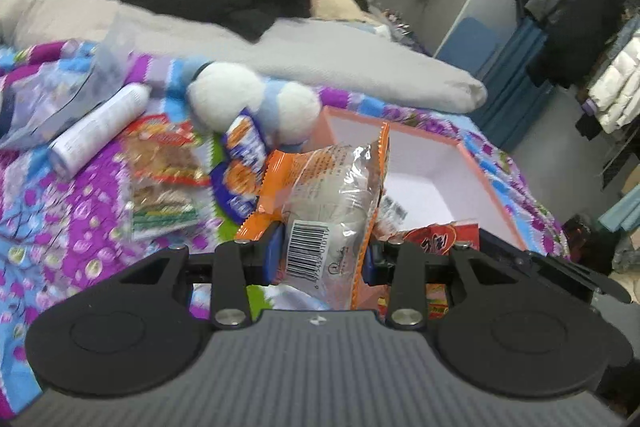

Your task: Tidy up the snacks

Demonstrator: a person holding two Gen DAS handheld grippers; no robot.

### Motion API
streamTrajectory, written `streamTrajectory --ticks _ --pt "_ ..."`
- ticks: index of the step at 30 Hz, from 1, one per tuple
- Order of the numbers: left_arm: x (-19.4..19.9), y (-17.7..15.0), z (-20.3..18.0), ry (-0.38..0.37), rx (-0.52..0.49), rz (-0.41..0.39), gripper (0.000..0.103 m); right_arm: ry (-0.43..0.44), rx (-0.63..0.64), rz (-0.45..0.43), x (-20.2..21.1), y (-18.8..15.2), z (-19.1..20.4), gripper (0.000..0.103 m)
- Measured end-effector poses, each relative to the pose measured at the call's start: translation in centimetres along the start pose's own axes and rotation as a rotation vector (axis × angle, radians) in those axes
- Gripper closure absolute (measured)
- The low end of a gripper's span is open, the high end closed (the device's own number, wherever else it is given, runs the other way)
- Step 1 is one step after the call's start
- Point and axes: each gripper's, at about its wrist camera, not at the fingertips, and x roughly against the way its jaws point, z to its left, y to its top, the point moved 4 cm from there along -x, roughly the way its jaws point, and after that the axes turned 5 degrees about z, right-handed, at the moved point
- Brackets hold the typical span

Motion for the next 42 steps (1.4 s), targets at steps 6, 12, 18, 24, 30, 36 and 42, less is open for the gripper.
streamTrajectory --ticks 6,12,18,24,30,36,42 --pt "-1.7 3.7 -3.6 -0.052 -0.053 -0.024 0.060 -0.060 -0.007 -0.054 0.3 3.5 -3.2 0.100" --pt "-5.0 7.3 -7.4 -0.089 -0.097 -0.006 0.060 -0.099 -0.079 -0.052 -1.2 5.7 -7.9 0.100" --pt "-9.5 9.1 -10.9 -0.096 -0.151 0.048 0.060 -0.167 -0.115 0.002 -3.2 5.9 -12.2 0.100" --pt "-14.2 9.2 -13.0 -0.086 -0.162 0.126 0.060 -0.209 -0.166 0.090 -5.9 4.6 -16.0 0.100" --pt "-18.7 8.4 -13.7 -0.074 -0.164 0.191 0.060 -0.212 -0.202 0.172 -8.7 2.2 -18.9 0.100" --pt "-22.1 7.5 -13.7 -0.055 -0.155 0.241 0.060 -0.198 -0.241 0.229 -11.4 -0.1 -20.9 0.100" --pt "-24.3 7.1 -12.7 -0.019 -0.132 0.275 0.054 -0.196 -0.268 0.273 -13.6 -1.4 -22.1 0.098"
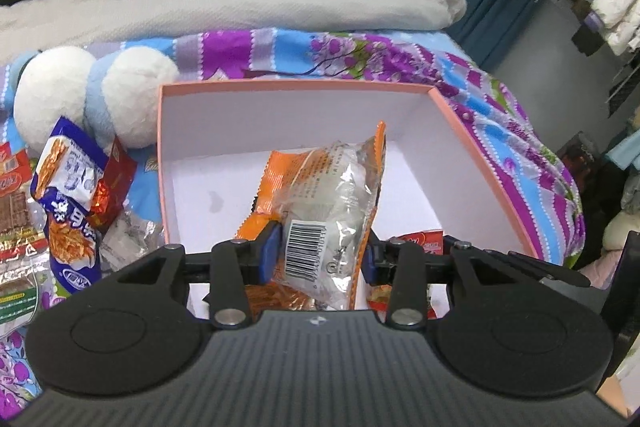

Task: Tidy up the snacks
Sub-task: 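Open both tools to drop the snack bags into the pink box, then withdraw both tools from the box back toward the snack pile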

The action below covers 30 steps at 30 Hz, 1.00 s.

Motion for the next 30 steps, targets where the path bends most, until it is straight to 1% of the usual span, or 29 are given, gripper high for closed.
streamTrajectory --ticks 1,3,5,6,7,8,9,10,12,13,19,22,26,30 --pt "-0.1 0.0 0.1 -0.003 0.007 0.004 0.046 0.002 0.001 0.007 -0.4 0.1 0.0 0.098" --pt "0.0 -0.1 0.4 -0.009 0.018 -0.004 0.035 0.019 0.003 0.021 -0.8 0.3 0.0 0.097" --pt "0.3 -0.3 0.6 -0.005 0.016 -0.013 0.035 0.033 0.004 0.037 -1.0 0.4 0.2 0.097" --pt "0.5 -0.4 0.8 -0.004 0.019 -0.014 0.035 0.029 0.005 0.043 -1.0 0.3 0.4 0.094" --pt "0.9 -0.4 0.9 -0.005 0.021 -0.018 0.035 0.023 0.003 0.053 -1.0 0.2 0.5 0.083" --pt "1.4 -0.5 1.0 -0.007 0.020 -0.023 0.035 0.022 -0.004 0.057 -1.0 0.1 0.6 0.071" --pt "1.8 -0.6 1.1 -0.005 0.018 -0.031 0.035 0.034 -0.013 0.052 -0.7 0.0 0.7 0.042" --pt "2.3 -0.6 1.2 -0.003 0.016 -0.040 0.035 0.044 -0.026 0.041 -0.4 0.0 0.7 0.026" --pt "3.7 -0.8 1.5 -0.005 0.023 -0.059 0.035 0.041 -0.047 0.030 0.1 -0.1 0.9 0.028" --pt "4.3 -0.9 1.7 -0.010 0.026 -0.067 0.035 0.040 -0.047 0.039 0.3 -0.1 1.0 0.028" --pt "8.8 -2.3 3.0 0.002 0.035 -0.121 0.035 0.012 0.012 0.029 3.3 0.9 3.1 0.028" --pt "10.9 -3.2 4.0 0.019 0.037 -0.137 0.035 0.001 0.066 -0.001 5.5 2.1 5.0 0.028" --pt "13.8 -4.3 5.5 0.049 0.035 -0.162 0.035 0.011 0.108 -0.049 8.2 3.4 7.6 0.028" --pt "17.4 -5.8 7.4 0.084 0.036 -0.202 0.035 0.038 0.170 -0.077 10.5 2.9 10.7 0.028"
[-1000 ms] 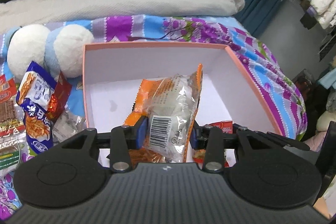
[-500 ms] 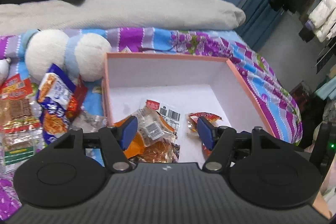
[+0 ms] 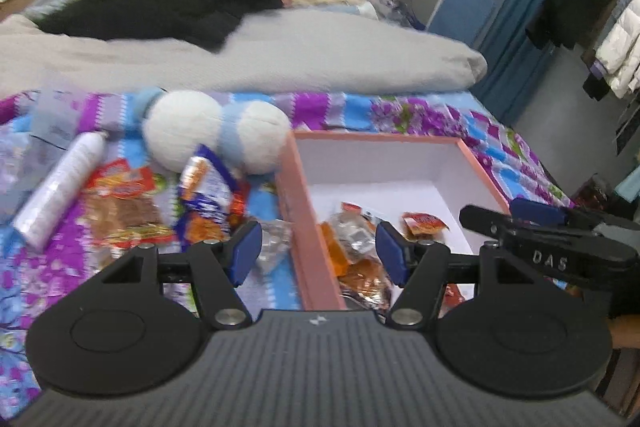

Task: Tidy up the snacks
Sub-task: 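Withdraw both tools from the box back toward the snack pile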

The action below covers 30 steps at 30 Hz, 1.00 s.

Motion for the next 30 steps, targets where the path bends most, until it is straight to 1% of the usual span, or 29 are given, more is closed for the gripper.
streamTrajectory --ticks 4,10,12,14,15,16,17,21,25,26,28,29,30 --pt "3.7 -1.0 2.4 0.029 0.009 -0.039 0.035 0.044 0.033 -0.026 1.5 -0.9 2.9 0.028" --pt "8.8 -3.6 5.7 0.049 0.051 -0.096 0.035 0.098 0.026 -0.081 4.5 -3.3 6.4 0.028" --pt "9.9 -4.9 7.0 0.080 0.066 -0.092 0.035 0.117 0.023 -0.088 5.4 -4.2 7.2 0.028" --pt "10.7 -6.3 7.8 0.086 0.078 -0.080 0.035 0.111 -0.010 -0.103 6.2 -5.4 7.5 0.028" --pt "11.2 -7.0 8.3 0.091 0.083 -0.078 0.035 0.110 -0.035 -0.090 6.3 -6.1 7.6 0.028" --pt "11.5 -7.6 8.6 0.097 0.083 -0.076 0.035 0.129 -0.041 -0.088 6.7 -6.8 7.9 0.028" --pt "12.0 -8.3 8.9 0.105 0.081 -0.078 0.035 0.154 -0.031 -0.104 7.2 -7.4 8.4 0.028" --pt "14.0 -10.5 9.5 0.109 0.092 -0.096 0.035 0.147 -0.011 -0.111 8.6 -9.6 9.9 0.028" --pt "15.6 -12.2 9.1 0.116 0.082 -0.119 0.035 0.164 -0.010 -0.114 9.5 -11.2 11.2 0.028" --pt "16.0 -12.8 8.9 0.110 0.081 -0.122 0.035 0.175 0.001 -0.120 9.8 -11.5 11.6 0.028" --pt "16.3 -13.6 8.6 0.108 0.072 -0.125 0.035 0.166 0.029 -0.134 10.2 -12.0 12.4 0.028" --pt "16.3 -13.9 8.5 0.108 0.075 -0.125 0.035 0.160 0.041 -0.143 10.4 -12.3 12.7 0.027" --pt "16.2 -14.1 8.6 0.103 0.082 -0.121 0.035 0.159 0.049 -0.148 10.5 -12.5 13.0 0.023"
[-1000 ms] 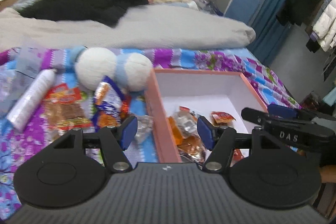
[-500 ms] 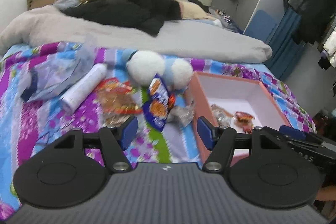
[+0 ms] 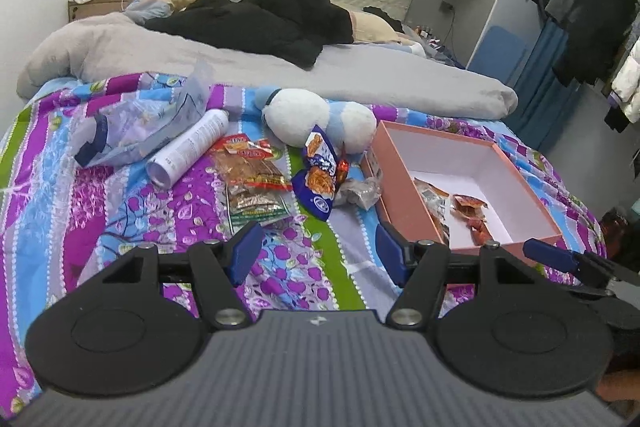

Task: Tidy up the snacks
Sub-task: 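Withdraw both tools from the box back toward the snack pile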

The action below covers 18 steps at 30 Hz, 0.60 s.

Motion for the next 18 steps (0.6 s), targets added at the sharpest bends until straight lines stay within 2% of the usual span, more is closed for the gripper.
streamTrajectory --ticks 10,15,18 --pt "-3.0 -0.4 1.4 0.016 0.037 0.047 0.035 0.037 0.048 0.035 -1.8 -1.2 1.4 0.022" --pt "-6.1 0.2 3.1 0.045 0.054 0.086 0.031 0.063 0.137 0.000 -3.4 -1.2 3.0 0.022" --pt "-8.6 0.9 4.1 0.049 0.066 0.101 0.031 0.087 0.122 0.024 -5.5 -1.1 3.3 0.022"
